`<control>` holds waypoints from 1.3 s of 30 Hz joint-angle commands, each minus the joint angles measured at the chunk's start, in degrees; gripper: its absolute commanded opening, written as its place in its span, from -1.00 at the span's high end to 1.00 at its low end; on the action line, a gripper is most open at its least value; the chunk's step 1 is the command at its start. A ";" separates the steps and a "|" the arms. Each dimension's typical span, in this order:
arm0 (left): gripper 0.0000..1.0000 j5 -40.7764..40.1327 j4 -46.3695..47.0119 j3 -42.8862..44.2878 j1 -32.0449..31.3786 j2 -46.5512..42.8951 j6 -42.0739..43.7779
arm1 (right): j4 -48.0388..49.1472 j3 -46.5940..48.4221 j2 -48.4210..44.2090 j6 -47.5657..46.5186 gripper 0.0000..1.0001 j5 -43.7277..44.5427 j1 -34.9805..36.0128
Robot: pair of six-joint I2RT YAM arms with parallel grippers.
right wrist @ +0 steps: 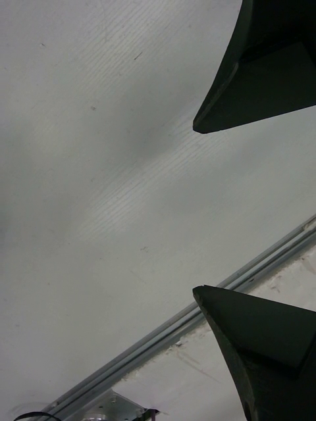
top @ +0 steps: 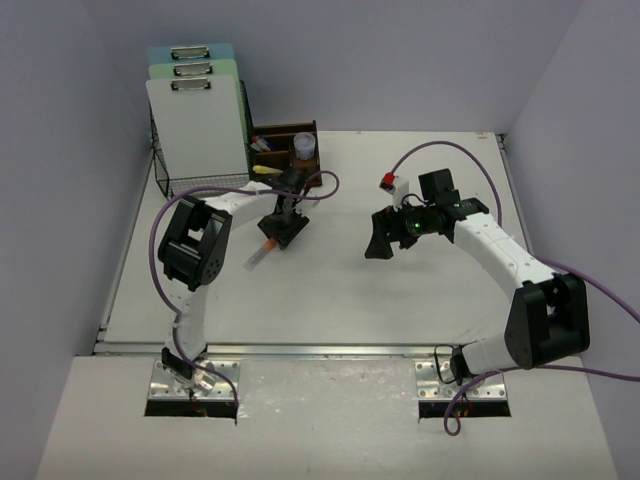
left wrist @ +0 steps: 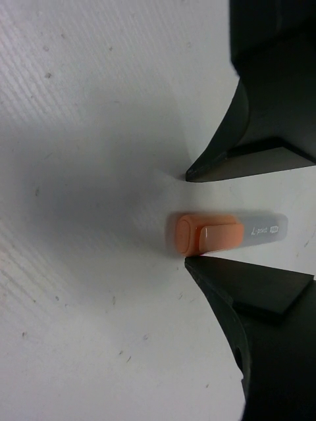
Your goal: Organize the desk
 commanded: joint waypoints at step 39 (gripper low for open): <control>1.00 16.77 64.97 -19.91 7.57 -34.01 -18.35 | -0.84 3.41 -0.58 -1.53 -0.94 -1.24 -0.72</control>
